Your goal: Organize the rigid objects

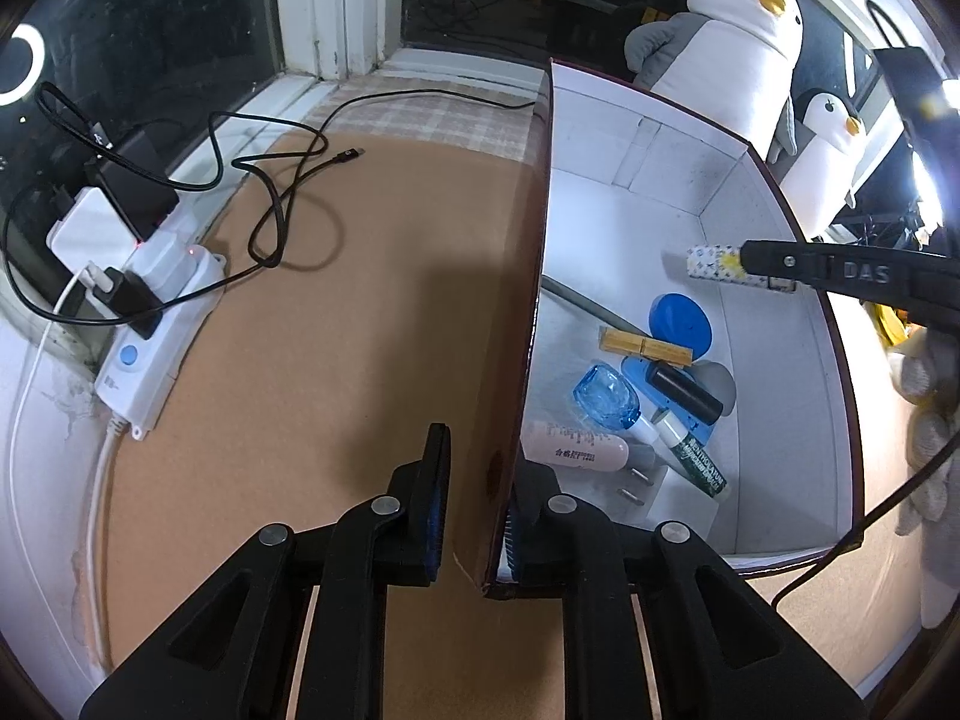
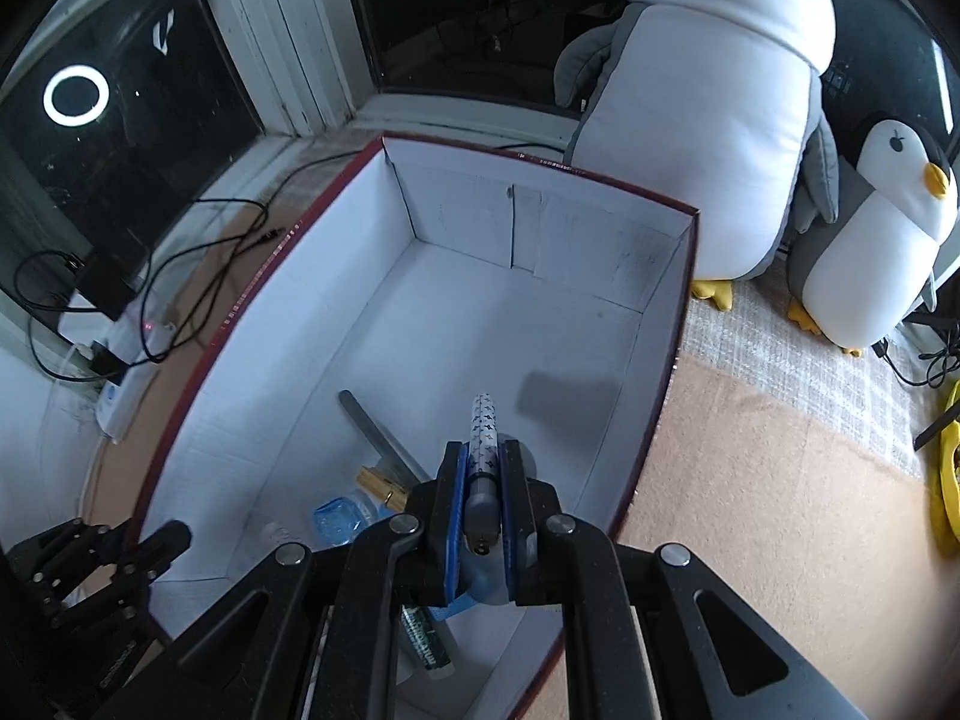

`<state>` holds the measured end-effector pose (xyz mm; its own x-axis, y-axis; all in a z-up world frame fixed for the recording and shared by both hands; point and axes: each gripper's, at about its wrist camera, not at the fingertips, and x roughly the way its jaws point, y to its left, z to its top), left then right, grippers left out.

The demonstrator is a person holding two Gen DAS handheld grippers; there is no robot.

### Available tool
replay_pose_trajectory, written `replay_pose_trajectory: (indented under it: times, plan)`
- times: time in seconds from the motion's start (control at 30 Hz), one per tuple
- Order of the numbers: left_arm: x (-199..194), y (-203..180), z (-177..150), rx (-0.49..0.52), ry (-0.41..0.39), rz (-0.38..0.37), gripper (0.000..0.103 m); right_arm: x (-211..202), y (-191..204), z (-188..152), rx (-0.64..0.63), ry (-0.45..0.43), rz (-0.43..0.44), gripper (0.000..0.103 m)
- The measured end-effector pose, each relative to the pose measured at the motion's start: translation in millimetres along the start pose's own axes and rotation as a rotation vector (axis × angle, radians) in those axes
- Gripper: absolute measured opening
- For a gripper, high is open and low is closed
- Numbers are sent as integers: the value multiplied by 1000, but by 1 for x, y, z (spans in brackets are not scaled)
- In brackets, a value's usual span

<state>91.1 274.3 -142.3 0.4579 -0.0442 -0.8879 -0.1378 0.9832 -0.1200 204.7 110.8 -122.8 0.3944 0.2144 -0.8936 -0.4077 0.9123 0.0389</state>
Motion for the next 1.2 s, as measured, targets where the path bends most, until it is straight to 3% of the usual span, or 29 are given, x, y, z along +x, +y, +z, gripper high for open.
replay_pose_trajectory:
  times: [0.37,0.6,0.67,1.2]
  plan:
    - [0,1,0,-4,3,-3,14,13,3,0,-33,30,-19,10]
    - [0,1,0,-2,2,-1,14,8,9,-2,-48,21,-16,33]
    - [0,0,0,-2,2,-1,14,4,10,-4,-46,17,-9,34]
    - [-16,-2,-3,5,-22,12,14,-71,12,-43,-43,-100,22,46]
